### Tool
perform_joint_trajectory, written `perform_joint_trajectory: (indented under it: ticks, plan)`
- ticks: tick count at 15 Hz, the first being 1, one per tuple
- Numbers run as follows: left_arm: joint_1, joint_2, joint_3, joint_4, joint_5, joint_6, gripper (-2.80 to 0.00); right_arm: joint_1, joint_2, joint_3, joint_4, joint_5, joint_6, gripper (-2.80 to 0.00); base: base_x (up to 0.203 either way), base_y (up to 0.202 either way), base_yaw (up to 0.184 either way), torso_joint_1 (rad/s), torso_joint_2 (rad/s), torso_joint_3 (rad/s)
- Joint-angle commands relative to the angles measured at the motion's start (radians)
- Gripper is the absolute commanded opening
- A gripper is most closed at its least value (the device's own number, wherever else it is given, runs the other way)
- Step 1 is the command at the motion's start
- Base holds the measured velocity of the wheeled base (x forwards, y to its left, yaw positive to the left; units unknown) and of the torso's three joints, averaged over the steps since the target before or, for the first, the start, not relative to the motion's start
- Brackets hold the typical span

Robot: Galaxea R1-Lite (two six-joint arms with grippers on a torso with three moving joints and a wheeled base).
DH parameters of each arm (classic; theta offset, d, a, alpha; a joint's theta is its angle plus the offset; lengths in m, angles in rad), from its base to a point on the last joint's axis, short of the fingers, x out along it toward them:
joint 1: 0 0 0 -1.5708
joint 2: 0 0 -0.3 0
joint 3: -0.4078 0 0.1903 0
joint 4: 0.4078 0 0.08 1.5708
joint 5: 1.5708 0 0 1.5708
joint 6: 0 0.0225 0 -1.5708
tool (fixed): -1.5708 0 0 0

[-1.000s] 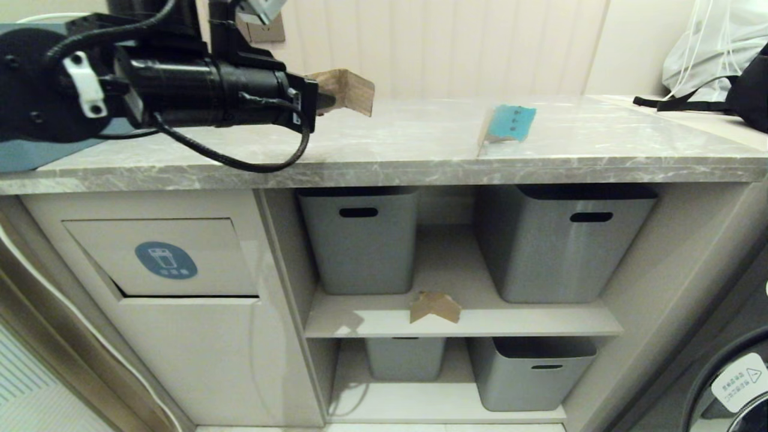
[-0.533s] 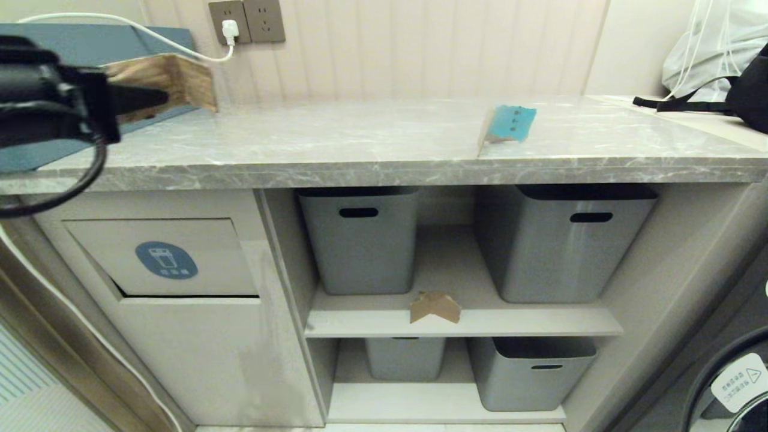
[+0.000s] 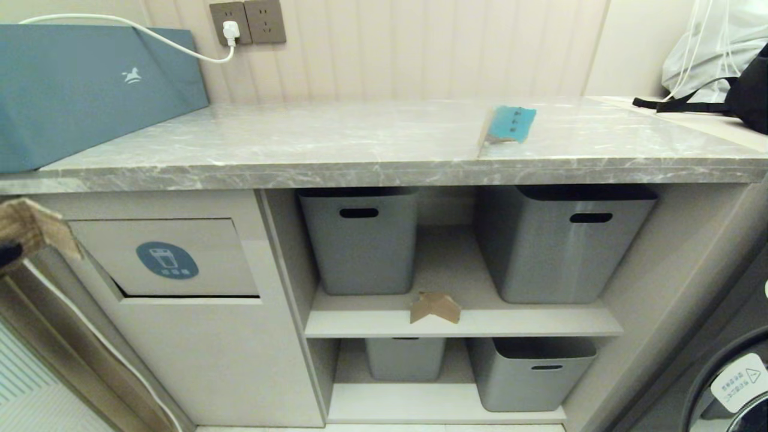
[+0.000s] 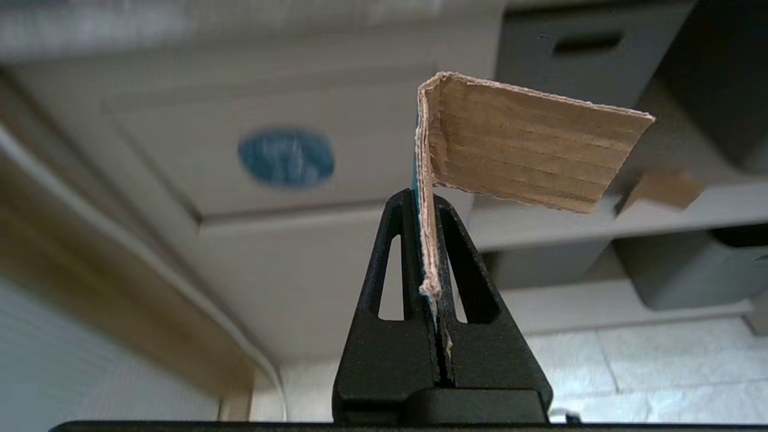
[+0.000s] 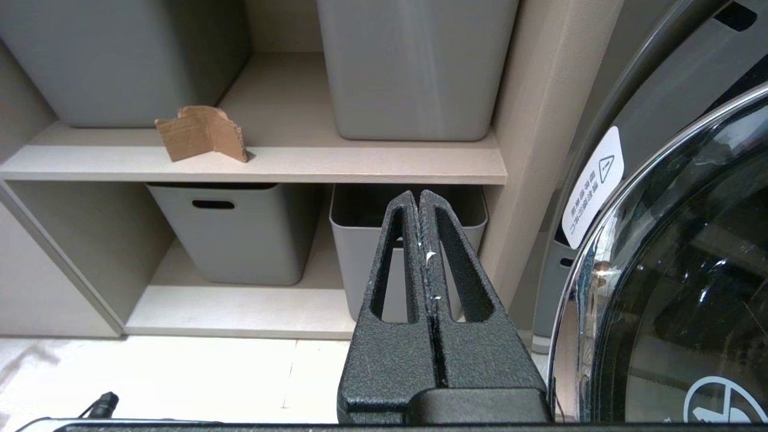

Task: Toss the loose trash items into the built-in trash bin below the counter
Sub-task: Put the garbage in the trash can

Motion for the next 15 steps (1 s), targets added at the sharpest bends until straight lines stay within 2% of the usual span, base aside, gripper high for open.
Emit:
perform_joint_trajectory:
  ticks: [1, 4, 7, 9, 10, 12, 14, 15]
  plan:
    - [0.038, -0.072, 0.100, -0.007, 0.000, 0.002, -2.80, 0.000, 0.000, 0.000, 0.000, 0.000, 0.000, -2.80, 0.000, 0.000, 0.000, 0.000, 0.00, 0.000]
    - [0.137, -0.065, 0.259, -0.080, 0.011, 0.003, -2.80, 0.000, 0.000, 0.000, 0.000, 0.000, 0.000, -2.80, 0.000, 0.000, 0.000, 0.000, 0.00, 0.000]
    - [0.159, -0.049, 0.429, -0.194, 0.012, 0.001, -2.80, 0.000, 0.000, 0.000, 0.000, 0.001, 0.000, -2.80, 0.000, 0.000, 0.000, 0.000, 0.00, 0.000]
    - [0.157, -0.020, 0.466, -0.216, 0.010, -0.021, -2.80, 0.000, 0.000, 0.000, 0.000, 0.000, 0.000, -2.80, 0.000, 0.000, 0.000, 0.000, 0.00, 0.000]
    - [0.153, 0.003, 0.468, -0.221, 0.009, -0.062, -2.80, 0.000, 0.000, 0.000, 0.000, 0.001, 0.000, -2.80, 0.000, 0.000, 0.000, 0.000, 0.00, 0.000]
    - [0.150, 0.053, 0.461, -0.237, 0.003, -0.190, -2.80, 0.000, 0.000, 0.000, 0.000, 0.000, 0.000, -2.80, 0.000, 0.000, 0.000, 0.000, 0.00, 0.000]
    - [0.149, 0.122, 0.461, -0.314, -0.039, -0.379, -2.80, 0.000, 0.000, 0.000, 0.000, 0.000, 0.000, -2.80, 0.000, 0.000, 0.000, 0.000, 0.00, 0.000]
    - [0.149, 0.168, 0.462, -0.350, -0.052, -0.437, -2.80, 0.000, 0.000, 0.000, 0.000, 0.000, 0.000, -2.80, 0.000, 0.000, 0.000, 0.000, 0.00, 0.000]
